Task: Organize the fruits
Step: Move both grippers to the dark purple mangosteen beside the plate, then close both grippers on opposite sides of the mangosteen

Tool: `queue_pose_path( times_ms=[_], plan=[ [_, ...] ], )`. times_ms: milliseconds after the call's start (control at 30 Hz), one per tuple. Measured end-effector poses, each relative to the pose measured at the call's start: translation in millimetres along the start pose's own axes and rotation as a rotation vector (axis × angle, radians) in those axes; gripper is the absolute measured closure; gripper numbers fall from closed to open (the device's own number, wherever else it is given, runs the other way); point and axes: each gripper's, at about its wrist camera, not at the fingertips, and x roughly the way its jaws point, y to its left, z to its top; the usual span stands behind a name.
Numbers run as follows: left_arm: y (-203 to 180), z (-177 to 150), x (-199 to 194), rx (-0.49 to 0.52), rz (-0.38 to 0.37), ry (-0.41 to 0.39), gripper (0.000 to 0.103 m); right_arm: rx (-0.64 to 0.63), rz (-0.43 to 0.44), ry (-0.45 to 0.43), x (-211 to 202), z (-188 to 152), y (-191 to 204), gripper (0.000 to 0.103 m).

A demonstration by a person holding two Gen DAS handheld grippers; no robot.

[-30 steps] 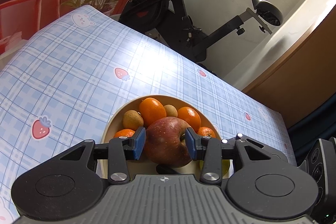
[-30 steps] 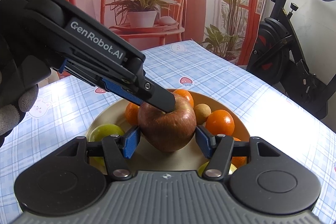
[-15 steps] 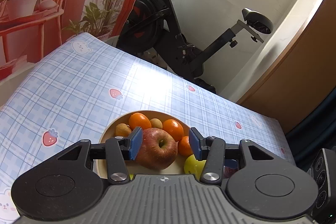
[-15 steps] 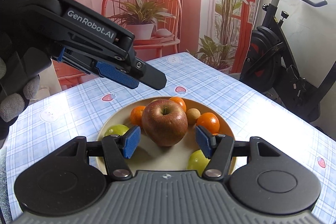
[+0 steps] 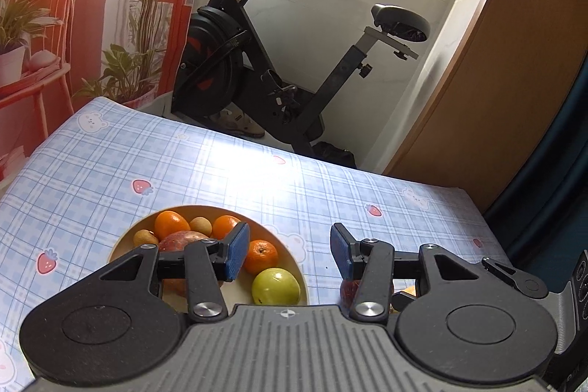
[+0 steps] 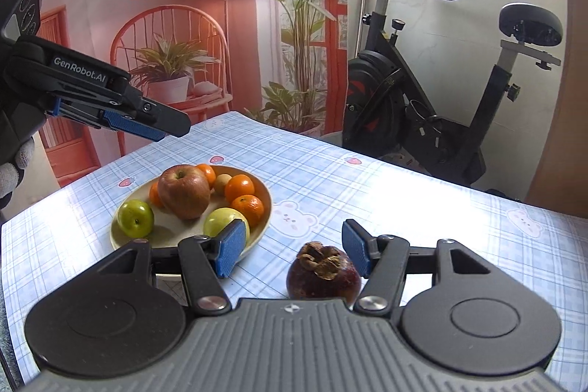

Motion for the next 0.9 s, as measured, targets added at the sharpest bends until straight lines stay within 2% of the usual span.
queue_pose_path(
  times_ms=[200,367,533,900],
  plan=[
    [-28,-4,14,0.050,-0.030,0.018,0.052,0.015,-0.034,0.017,-16,-13,-22,0.042],
    [-37,-6,29,0.057,-0.063,0.073,0.052,0.004,-0.023,0.034,-14,-17,-28,0.042],
    [-43,-6,43,0.078,-0.066,0.117,0.052,-0.009,0.013,0.063,-3,-18,-31,0.042],
    [-44,-3,81,0.058,-0.108,0.211,0.051,-0.049,0.099,0.171,34,-9,-39,0.042]
  ],
)
